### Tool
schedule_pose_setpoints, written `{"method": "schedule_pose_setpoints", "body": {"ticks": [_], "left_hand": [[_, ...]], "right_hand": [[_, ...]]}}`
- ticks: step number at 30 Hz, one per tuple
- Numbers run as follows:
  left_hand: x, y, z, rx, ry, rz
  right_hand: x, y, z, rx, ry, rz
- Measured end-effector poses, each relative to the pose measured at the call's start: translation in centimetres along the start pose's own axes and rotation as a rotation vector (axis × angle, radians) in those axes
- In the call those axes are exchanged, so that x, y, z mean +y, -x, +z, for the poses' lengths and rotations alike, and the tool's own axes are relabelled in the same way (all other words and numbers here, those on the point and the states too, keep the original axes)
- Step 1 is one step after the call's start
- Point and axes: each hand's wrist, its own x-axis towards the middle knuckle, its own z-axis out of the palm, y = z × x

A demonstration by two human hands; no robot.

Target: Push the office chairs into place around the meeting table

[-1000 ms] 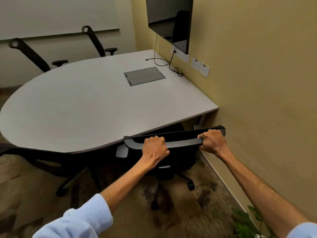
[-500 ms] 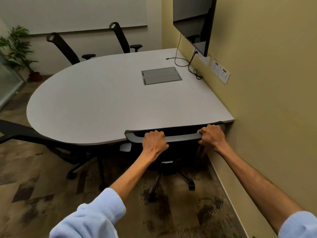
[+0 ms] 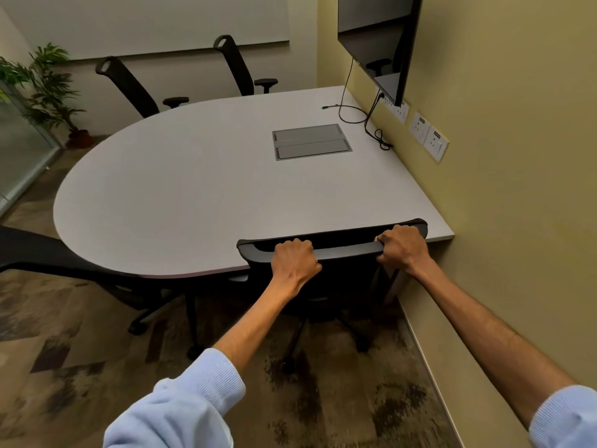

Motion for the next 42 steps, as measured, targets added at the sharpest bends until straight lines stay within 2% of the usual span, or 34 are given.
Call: {"method": "schedule_pose_setpoints", "body": {"ticks": [18,24,26,31,36,37,39,40,42], "left_hand": [[0.5,-4.8,1.6,0.006,0.032,0.005],[-0.2,-4.7,1.2,0.154,0.058,0.052],[-0.6,-2.3,1.7,0.205,0.064,0.034],[-5.0,1.9,1.2,0.401,0.154,-0.095],[-10.3,5.8,-0.3,0.442,0.149,-0.216],[-14.4,8.5,-1.7,0.472,0.116,-0.282],[-16.0,9.7,-2.5,0.506,0.13,-0.306],[-20.8,12.6,-4.3,0.552,0.088,-0.376],[-22.5,13.4,-5.6,0.587,0.089,-0.408]], "right_hand": [[2.8,-4.0,1.5,0.052,-0.038,0.002],[1.4,-4.6,0.8,0.104,-0.081,-0.048],[-0.7,-2.8,1.5,0.153,-0.062,-0.088],[-8.0,-0.8,1.3,0.445,-0.215,-0.036],[-14.4,-1.7,0.1,0.454,-0.327,-0.013],[-19.2,-2.9,-1.0,0.48,-0.362,-0.076],[-20.6,-3.3,-1.2,0.46,-0.363,-0.068],[-26.2,-4.8,-2.5,0.484,-0.385,-0.139],[-27.5,-5.4,-3.0,0.462,-0.395,-0.139]]}}
